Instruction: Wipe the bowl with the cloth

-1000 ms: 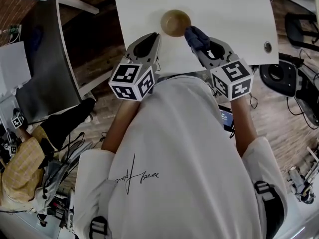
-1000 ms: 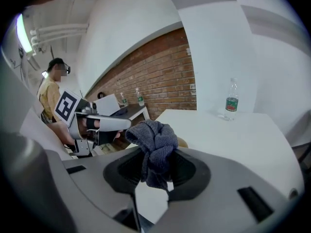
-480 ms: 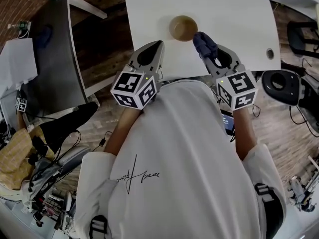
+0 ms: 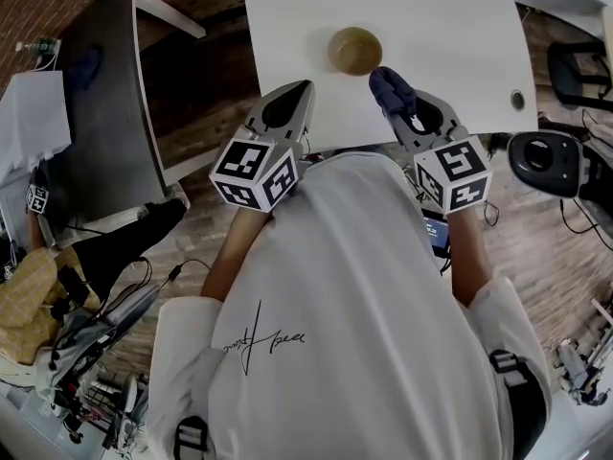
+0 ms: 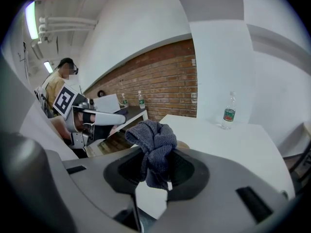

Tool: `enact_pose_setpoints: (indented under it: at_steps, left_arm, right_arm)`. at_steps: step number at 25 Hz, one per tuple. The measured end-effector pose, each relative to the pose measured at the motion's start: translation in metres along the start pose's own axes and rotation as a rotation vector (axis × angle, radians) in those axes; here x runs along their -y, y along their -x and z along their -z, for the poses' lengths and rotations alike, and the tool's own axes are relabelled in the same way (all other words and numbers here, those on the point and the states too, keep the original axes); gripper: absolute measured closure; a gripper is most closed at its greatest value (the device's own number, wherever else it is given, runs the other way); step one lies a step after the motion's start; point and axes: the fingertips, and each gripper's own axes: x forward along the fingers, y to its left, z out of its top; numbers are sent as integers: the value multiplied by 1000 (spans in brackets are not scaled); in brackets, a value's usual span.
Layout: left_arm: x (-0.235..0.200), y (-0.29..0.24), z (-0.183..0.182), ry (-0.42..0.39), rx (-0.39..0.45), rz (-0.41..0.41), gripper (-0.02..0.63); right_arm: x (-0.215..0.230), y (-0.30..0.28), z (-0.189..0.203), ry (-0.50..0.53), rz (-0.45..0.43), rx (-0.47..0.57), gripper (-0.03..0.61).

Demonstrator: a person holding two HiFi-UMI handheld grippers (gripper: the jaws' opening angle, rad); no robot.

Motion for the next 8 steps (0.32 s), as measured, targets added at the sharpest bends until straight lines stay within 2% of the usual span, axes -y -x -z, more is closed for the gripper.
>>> enact_pose_setpoints:
  at_steps: [4,8]
  left_arm:
    - [-6,4,-6,15,10,-5,620]
    - [-13,6,-12,13,28,-9,617]
  right_arm:
    - [-3,-1,-4,-8,13,4,469]
    - [2,-3,-11,-23,75,20,469]
